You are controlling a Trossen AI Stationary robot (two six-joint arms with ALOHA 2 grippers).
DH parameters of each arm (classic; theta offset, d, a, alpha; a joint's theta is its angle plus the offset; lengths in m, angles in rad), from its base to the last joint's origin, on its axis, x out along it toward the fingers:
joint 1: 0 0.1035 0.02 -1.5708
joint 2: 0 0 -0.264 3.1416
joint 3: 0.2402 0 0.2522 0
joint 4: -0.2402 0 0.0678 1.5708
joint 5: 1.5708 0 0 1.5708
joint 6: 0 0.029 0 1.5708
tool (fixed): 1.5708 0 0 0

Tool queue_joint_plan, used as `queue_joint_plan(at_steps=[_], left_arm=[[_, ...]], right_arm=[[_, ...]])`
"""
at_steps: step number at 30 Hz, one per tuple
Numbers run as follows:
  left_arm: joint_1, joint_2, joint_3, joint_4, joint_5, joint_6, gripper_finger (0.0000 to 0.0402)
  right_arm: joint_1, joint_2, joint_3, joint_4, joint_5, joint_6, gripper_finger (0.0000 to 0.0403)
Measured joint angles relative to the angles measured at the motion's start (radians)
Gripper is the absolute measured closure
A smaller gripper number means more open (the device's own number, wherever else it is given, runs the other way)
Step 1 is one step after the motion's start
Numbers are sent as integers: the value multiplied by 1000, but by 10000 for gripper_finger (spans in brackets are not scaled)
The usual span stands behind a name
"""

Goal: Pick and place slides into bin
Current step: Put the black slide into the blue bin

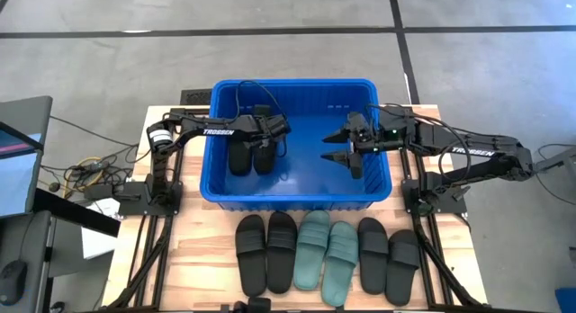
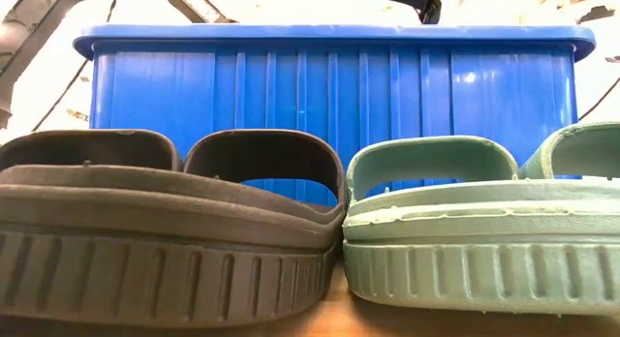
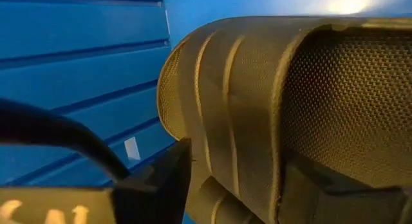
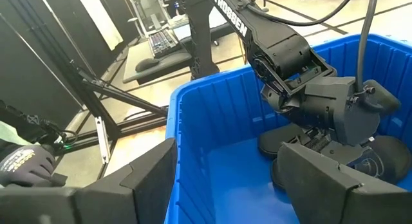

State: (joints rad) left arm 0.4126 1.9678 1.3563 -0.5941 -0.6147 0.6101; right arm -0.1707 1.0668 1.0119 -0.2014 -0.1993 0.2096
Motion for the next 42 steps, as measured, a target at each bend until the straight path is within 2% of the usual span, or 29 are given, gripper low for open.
queue_joint_plan(at_steps=[7, 17, 26, 38, 42], left_arm=[[1, -1, 0, -1, -42, 42, 229], [3, -1, 1, -20, -23, -9, 229], [4, -3, 1, -22, 94, -74, 229], [15, -5, 2, -20, 114, -73, 229], [16, -9, 2, -20, 150, -85, 229]], right_arm=[[0, 0, 0, 0, 0, 0, 148], [0, 0, 0, 0, 0, 0, 148], [0, 0, 0, 0, 0, 0, 148], [0, 0, 0, -1, 0, 1, 148], [0, 0, 0, 0, 0, 1, 148]])
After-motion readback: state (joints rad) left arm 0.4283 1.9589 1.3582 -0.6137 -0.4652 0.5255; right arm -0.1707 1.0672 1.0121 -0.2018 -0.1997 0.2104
